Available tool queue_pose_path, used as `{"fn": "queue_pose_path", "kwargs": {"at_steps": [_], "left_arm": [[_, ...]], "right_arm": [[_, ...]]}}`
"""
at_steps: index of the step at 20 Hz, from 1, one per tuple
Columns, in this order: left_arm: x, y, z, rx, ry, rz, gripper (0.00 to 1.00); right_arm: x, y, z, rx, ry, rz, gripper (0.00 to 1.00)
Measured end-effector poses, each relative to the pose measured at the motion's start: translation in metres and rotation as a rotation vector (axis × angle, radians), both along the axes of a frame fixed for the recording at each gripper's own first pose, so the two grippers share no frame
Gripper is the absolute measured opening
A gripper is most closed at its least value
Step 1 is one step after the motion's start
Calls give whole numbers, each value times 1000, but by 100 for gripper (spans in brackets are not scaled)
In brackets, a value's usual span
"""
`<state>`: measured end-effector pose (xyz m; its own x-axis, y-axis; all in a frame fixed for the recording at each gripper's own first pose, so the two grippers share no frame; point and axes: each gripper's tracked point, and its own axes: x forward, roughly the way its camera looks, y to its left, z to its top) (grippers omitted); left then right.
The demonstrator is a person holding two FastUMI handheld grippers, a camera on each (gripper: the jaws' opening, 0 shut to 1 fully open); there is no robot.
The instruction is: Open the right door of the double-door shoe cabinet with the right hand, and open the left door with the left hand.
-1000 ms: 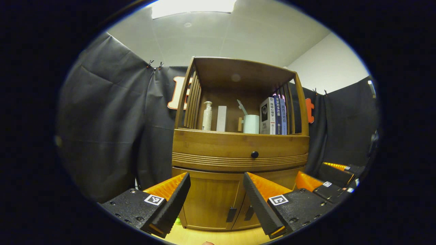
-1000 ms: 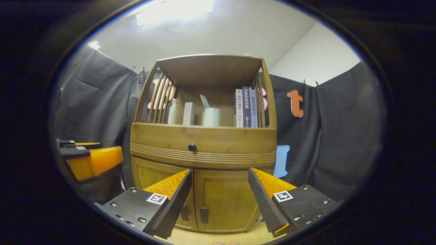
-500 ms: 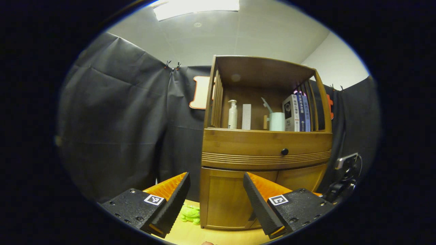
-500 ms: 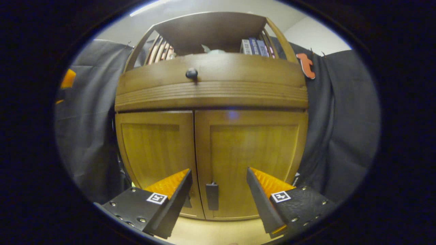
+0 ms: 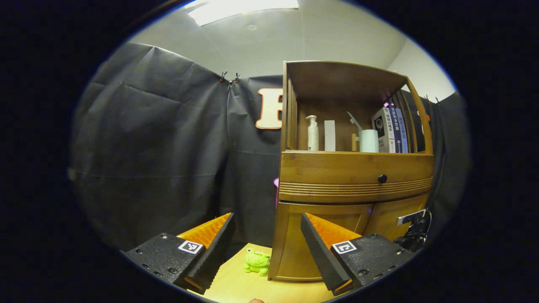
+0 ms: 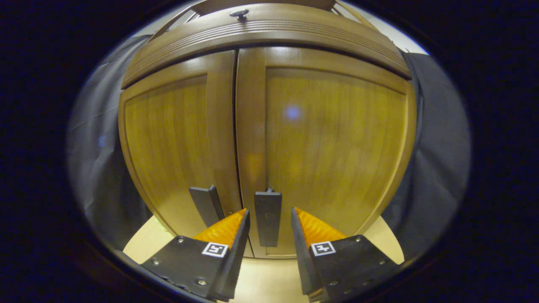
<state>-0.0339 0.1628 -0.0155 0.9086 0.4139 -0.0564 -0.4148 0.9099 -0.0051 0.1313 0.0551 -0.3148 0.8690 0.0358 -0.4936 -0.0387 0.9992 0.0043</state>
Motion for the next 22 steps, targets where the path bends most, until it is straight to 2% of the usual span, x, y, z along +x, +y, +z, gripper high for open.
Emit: {"fn": "queue_pose_path", "kwargs": {"at_steps": [3, 4, 6, 7, 8, 9, 10, 12, 13, 15, 16, 22], "left_arm": [[-4, 11, -5, -8, 10, 30, 92], [-5, 13, -6, -11, 10, 38, 92], [-7, 18, -8, -18, 10, 51, 92], [-7, 20, -8, -19, 11, 56, 92], [-9, 21, -9, -20, 13, 61, 92], [-9, 22, -9, -21, 13, 65, 96], [-10, 23, -10, -22, 14, 68, 92], [-10, 21, -11, -28, 15, 65, 92], [-10, 20, -11, -28, 17, 62, 92], [-12, 19, -12, -24, 20, 58, 96], [-13, 17, -12, -21, 21, 55, 92], [-8, 5, -11, -20, 19, 20, 92]], "right_arm": [[2, 2, -10, -15, 34, 7, 57], [1, -4, -10, -33, 39, -20, 57], [6, 1, -17, -24, 47, -19, 35], [6, 1, -20, -18, 50, -13, 36], [-9, -1, -2, -11, 58, -17, 36], [3, 0, -13, -8, 49, -27, 31], [2, 1, -12, -13, 53, -23, 30], [6, -1, -14, -9, 47, -33, 30], [4, 0, -15, -5, 43, -35, 23], [3, 0, -16, -6, 43, -30, 23], [2, 0, -15, -4, 40, -29, 23], [2, 0, -15, 5, 27, -20, 23]]}}
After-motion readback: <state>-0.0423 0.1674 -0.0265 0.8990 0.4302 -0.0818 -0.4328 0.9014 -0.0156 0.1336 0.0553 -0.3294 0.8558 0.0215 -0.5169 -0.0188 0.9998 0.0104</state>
